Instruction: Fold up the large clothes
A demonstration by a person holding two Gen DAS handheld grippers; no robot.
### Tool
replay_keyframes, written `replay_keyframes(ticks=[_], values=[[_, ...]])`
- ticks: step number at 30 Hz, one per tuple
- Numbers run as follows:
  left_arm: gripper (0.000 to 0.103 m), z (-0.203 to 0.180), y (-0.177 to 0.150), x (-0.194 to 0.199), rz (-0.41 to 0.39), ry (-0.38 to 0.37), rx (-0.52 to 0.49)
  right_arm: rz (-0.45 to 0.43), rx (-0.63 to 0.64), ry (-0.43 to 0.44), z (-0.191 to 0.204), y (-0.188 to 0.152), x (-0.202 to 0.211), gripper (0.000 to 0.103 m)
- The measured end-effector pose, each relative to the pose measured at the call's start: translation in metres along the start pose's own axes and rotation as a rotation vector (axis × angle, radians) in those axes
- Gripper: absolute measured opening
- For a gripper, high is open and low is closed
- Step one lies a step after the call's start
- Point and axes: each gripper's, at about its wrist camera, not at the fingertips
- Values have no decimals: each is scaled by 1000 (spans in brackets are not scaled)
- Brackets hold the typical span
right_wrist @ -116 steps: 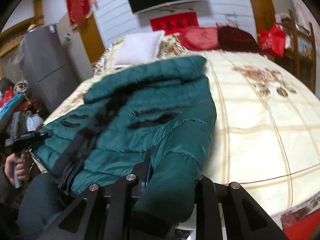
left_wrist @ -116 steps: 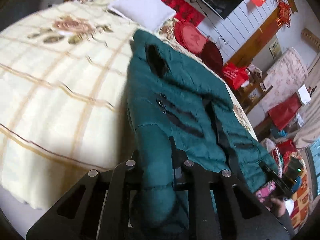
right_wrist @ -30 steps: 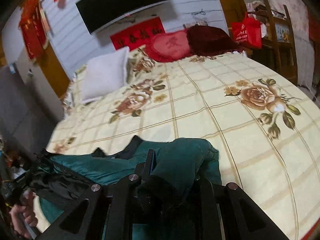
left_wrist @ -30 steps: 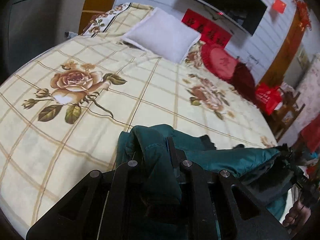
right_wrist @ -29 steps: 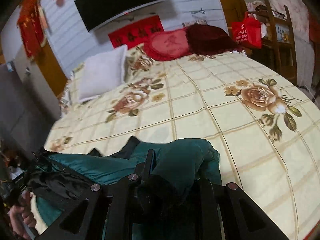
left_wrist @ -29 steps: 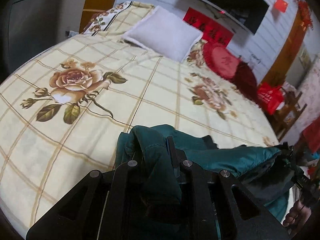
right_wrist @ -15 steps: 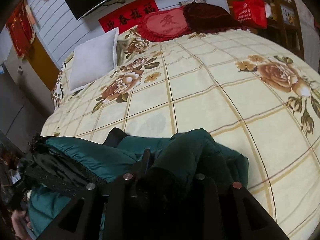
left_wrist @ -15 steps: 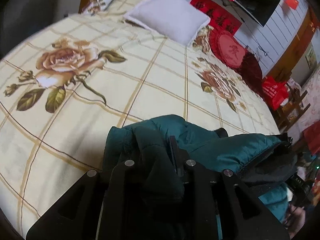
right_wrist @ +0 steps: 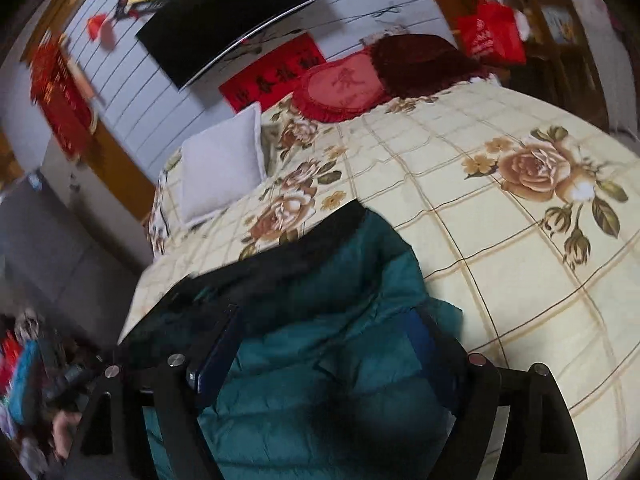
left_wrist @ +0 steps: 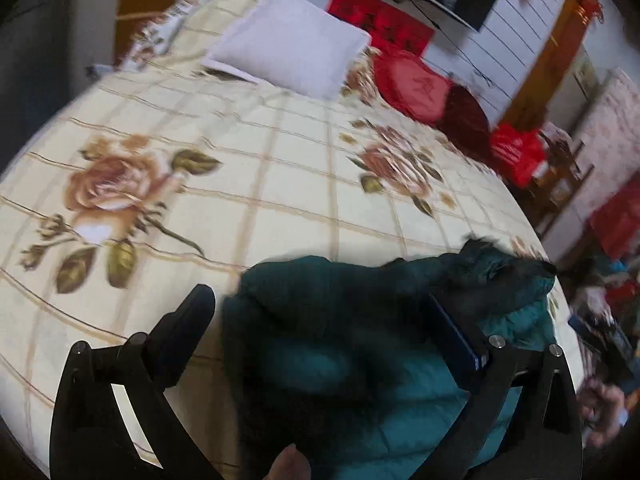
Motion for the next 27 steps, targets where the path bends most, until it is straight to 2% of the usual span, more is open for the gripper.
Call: replay_keyframes(ticks=[2, 5, 7, 9, 11, 14, 16, 18, 21, 23, 27], values=[[103, 4, 2, 4, -26, 2, 19, 28, 53, -41, 7, -4, -4, 81], [103, -8, 6, 6, -50, 68, -41, 35, 154, -75, 20, -9, -10, 81], [103, -23, 8, -4, -31, 80, -92, 30, 187, -87, 28, -11, -14, 81], [103, -43, 12, -20, -3, 88, -165, 36, 215, -113, 39, -11, -26, 81], [103, -66, 15, -41, 17, 151, -282, 50, 261, -152, 52, -11, -44, 81], [103, -94, 13, -79, 75, 262, -492, 134, 360, -224, 66, -11, -87, 81], [103, -94, 5, -105, 134, 317, -560, 198, 422, -295, 65, -13, -116, 81], [103, -78, 0, -129, 197, 275, -480, 256, 459, -342, 55, -17, -137, 91], [103, -58, -1, -138, 183, 224, -361, 256, 431, -328, 33, -14, -151, 103], [103, -48, -2, -145, 174, 215, -304, 252, 386, -300, 21, -9, -159, 103], [103, -49, 0, -156, 195, 221, -289, 247, 365, -295, 15, -4, -173, 103]])
Point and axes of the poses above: each gripper's, at about its wrist camera, not at the fingertips, and x roughly against the way its jaws point, z to its left, y to its top, and after that the axes turned 10 degrees about -x, right-handed
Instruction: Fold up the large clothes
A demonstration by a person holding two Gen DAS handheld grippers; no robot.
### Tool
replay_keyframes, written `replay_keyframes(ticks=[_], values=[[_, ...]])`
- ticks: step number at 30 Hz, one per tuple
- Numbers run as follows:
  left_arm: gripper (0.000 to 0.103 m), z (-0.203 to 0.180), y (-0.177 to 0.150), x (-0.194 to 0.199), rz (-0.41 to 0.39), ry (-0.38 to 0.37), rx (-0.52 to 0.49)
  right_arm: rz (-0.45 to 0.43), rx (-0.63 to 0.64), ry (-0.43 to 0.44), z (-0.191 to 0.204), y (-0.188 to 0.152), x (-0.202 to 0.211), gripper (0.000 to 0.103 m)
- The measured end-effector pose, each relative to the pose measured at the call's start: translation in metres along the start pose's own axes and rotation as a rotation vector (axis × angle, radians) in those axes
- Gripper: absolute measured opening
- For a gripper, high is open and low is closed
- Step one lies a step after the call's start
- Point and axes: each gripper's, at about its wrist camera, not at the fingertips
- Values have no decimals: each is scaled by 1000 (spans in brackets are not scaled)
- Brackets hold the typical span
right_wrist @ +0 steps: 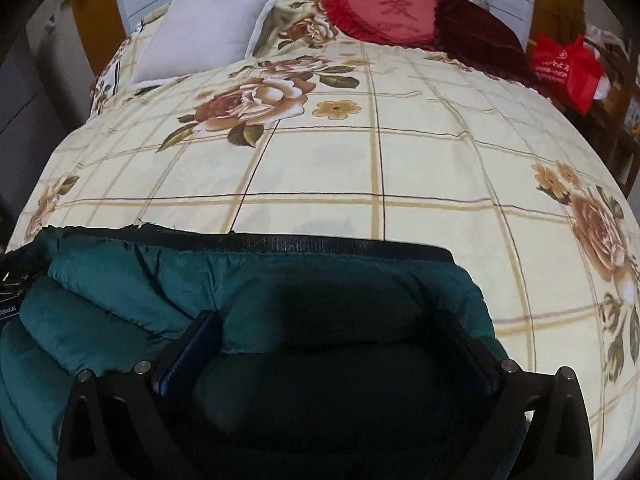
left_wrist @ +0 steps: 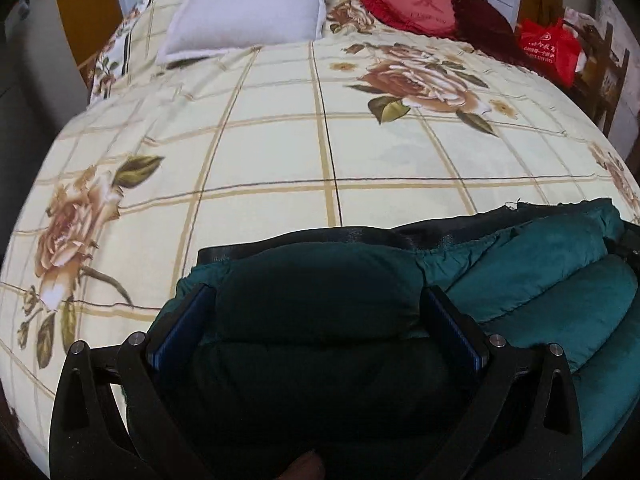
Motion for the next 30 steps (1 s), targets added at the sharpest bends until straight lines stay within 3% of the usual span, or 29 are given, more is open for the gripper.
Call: replay_keyframes(ticks=[5, 12, 15, 19, 21, 24, 30], values=[[103, -4, 1, -1, 5, -6, 9, 32, -26, 51, -6, 9, -9, 103], [103, -3, 0, 4, -7, -4, 9, -10, -30, 51, -6, 6, -1, 103], [103, 4, 4, 11, 29, -34, 26, -63, -35, 45, -5, 5, 11, 102], [103, 28, -3, 61, -49, -102, 114, -189, 3, 10, -4, 0, 68, 102], [103, 42, -14, 89, -77, -143, 135, -208, 5, 40, -13, -5, 98, 102], [103, 60, -46, 121, -97, -135, 105, -159, -40, 123, -46, -25, 129, 102], [103, 73, -108, 128, -92, -110, 74, -112, -226, 253, -119, -80, 136, 102]])
Point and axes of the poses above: each gripper's, at about its wrist camera, not at the fingertips, and x roughly against the way its jaws point, z to its left, y to its top, and after that the axes turned 10 degrees about -x, right-handed
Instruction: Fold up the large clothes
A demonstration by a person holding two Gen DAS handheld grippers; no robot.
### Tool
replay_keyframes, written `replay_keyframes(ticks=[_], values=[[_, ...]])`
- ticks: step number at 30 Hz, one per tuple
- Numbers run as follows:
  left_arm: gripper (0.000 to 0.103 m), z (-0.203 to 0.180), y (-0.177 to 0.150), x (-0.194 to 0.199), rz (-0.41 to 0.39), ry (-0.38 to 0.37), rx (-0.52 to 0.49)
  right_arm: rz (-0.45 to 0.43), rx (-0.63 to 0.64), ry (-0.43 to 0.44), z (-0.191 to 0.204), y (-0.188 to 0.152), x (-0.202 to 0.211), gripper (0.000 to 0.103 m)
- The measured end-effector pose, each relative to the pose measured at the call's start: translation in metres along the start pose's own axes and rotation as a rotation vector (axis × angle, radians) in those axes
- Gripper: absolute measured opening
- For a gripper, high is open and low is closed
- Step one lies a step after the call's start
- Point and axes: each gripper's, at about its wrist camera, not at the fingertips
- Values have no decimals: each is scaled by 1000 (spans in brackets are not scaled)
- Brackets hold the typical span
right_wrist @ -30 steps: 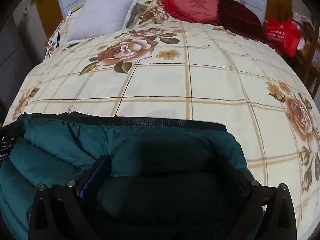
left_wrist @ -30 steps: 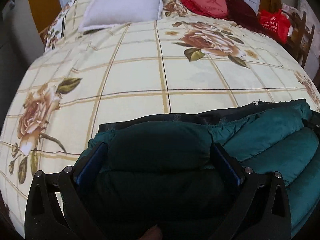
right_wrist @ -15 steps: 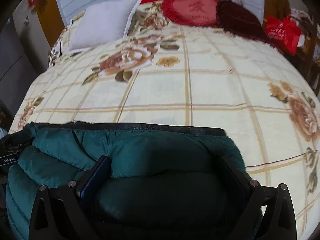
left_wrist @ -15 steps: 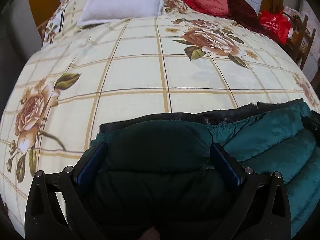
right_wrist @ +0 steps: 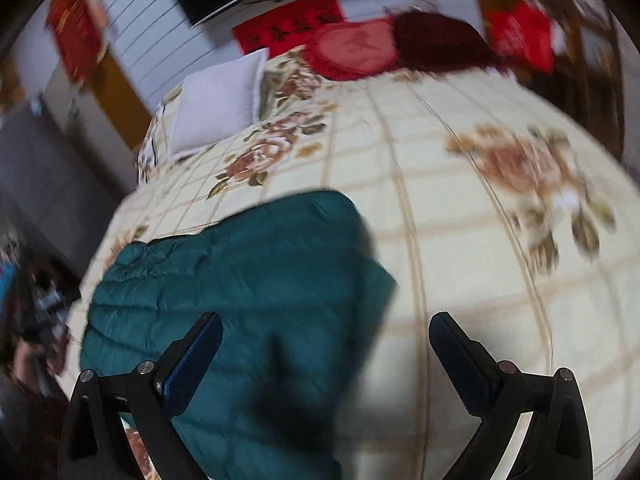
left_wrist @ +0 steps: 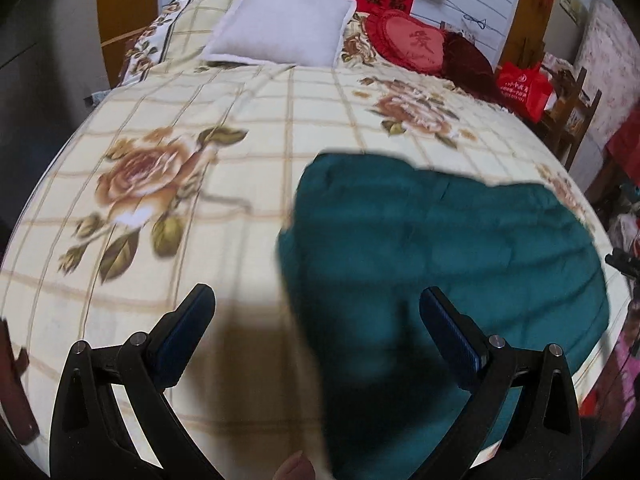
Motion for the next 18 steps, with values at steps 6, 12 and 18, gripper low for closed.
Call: replay_keyframes(ticks=[6, 12, 18], values=[[103, 4, -22, -13, 6, -43, 61, 107, -67, 105, -18, -26, -38, 102], [103, 0, -25, -27, 1, -84, 65, 111, -25, 115, -13, -21, -65, 103], [103, 19, -19, -51, 47, -250, 152, 189, 70, 185, -12, -4, -80, 103]])
Point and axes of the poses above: each gripper's, at about its wrist camera, not at the fingertips, and x roughly against the way its jaws point, z to its left, y to its top, and after that the axes turned 10 degrees about -x, right-handed
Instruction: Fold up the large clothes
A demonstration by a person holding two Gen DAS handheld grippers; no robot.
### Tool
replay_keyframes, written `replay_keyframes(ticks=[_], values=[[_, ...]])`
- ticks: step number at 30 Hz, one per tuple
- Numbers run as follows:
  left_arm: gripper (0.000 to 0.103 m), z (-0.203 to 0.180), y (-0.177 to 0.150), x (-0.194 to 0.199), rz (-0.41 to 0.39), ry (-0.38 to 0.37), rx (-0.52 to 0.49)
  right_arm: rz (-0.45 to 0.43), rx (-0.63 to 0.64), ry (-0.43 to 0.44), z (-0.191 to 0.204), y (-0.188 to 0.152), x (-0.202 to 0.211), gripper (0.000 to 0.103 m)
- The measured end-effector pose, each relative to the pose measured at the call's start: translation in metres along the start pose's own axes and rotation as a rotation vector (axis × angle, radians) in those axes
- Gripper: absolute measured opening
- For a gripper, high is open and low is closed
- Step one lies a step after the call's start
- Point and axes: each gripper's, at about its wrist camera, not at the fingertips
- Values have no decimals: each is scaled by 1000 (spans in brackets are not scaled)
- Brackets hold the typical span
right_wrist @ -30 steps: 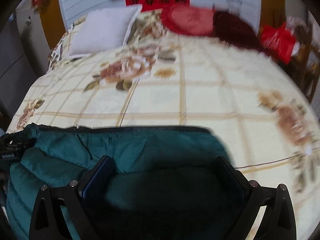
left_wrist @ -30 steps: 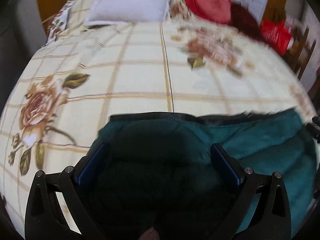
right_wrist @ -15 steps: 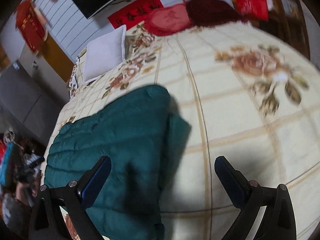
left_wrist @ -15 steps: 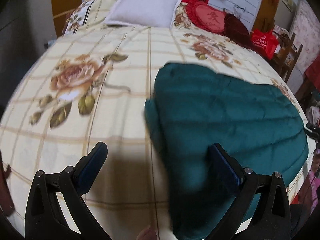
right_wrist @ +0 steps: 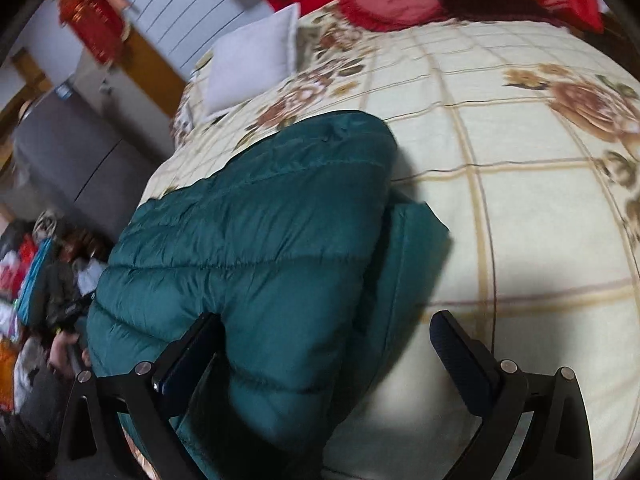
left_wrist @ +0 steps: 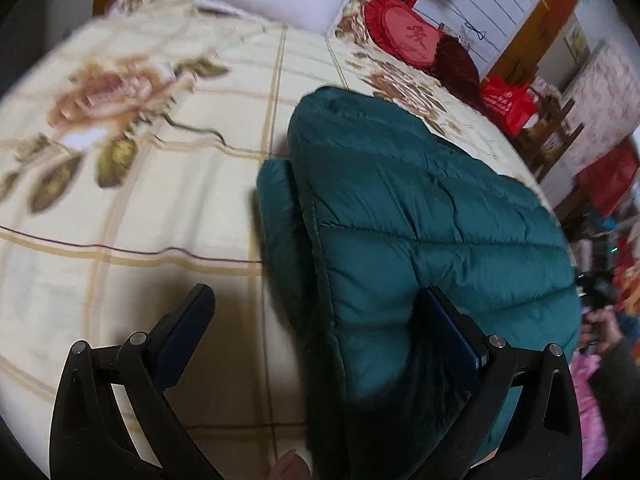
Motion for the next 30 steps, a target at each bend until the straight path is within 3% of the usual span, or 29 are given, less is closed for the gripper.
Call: replay_keyframes(ticks=[4, 11, 15, 18, 21, 23, 30], values=[[103, 9, 18, -17, 32, -128, 34, 31, 8, 45, -2, 17, -11, 103], [102, -1, 31, -24, 36, -134, -52, 15, 55, 64, 12, 26, -29, 100], [58, -16, 21, -5, -76, -99, -104, -47, 106, 63, 17, 14, -21, 76], [38, -30, 13, 8, -144, -43, -115, -103, 128, 46, 23, 6, -12, 60], [29, -38, 6, 19, -204, -13, -92, -140, 152, 43, 34, 1, -3, 42], [25, -42, 3, 32, -247, -5, -76, -167, 152, 40, 43, 0, 6, 37], [23, -64, 6, 82, -339, -9, -67, -269, 197, 7, 82, 11, 50, 30]])
Point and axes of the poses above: each gripper's, at about its wrist camera, not at the fingertips, and x roughly against the way its jaws point, z to its left, y to its top, and after that the axes turned 10 degrees about -x, right-handed
